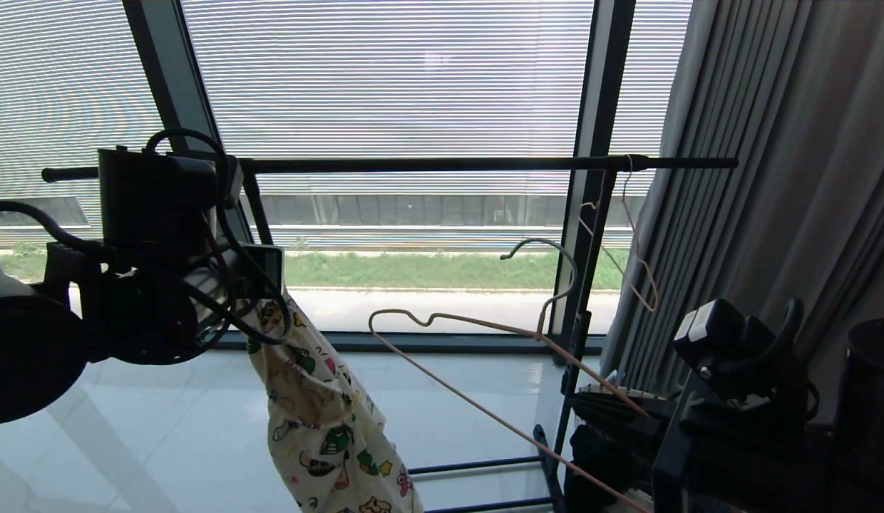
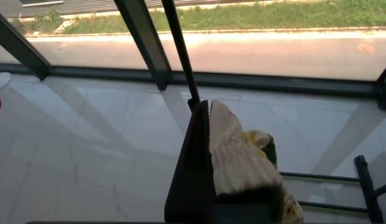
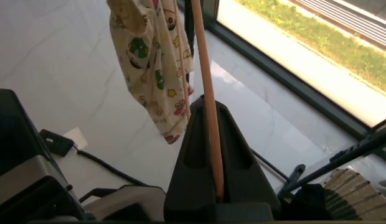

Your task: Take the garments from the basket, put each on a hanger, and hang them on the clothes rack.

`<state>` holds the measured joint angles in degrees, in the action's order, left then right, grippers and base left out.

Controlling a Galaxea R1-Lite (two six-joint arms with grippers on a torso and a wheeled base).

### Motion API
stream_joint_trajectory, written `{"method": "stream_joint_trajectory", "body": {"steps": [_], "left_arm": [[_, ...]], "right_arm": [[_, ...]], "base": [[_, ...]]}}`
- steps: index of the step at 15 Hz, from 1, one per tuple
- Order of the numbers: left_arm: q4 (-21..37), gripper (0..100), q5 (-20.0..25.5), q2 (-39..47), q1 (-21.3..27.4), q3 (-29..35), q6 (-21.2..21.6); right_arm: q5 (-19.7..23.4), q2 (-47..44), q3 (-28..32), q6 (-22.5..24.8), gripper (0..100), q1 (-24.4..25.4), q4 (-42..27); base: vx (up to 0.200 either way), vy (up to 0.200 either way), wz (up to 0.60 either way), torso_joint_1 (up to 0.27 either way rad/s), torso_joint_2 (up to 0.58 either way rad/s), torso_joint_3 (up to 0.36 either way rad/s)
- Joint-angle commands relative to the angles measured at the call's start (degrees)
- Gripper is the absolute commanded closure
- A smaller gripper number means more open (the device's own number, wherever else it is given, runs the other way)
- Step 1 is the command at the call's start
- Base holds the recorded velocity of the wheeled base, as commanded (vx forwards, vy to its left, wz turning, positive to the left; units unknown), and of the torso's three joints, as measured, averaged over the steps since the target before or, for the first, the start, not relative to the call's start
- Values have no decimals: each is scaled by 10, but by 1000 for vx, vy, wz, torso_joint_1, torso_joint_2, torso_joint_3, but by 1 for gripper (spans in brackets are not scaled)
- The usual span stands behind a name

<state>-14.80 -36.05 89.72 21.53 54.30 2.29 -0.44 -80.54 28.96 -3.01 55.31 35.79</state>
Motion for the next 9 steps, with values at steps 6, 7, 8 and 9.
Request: {"method": "stream_joint_trajectory", "body": {"steps": [6,7,8,9], "left_arm": [[-4,100,-13,131,36,117,-34],[-5,100,-14,132,36,117,-34],[-5,100,-17,132,36,117,-34],[-8,100,-17,132,36,117,-34]], "right_arm": [[0,-44,52,-3,100,24,8],[0,-48,57,-3,100,25,9],[0,-52,58,-3,100,27,8],[0,-59,63,-4,100,31,9]], "base": [[0,0,0,0,0,0],[0,0,0,0,0,0],[0,0,0,0,0,0],[0,0,0,0,0,0]]}}
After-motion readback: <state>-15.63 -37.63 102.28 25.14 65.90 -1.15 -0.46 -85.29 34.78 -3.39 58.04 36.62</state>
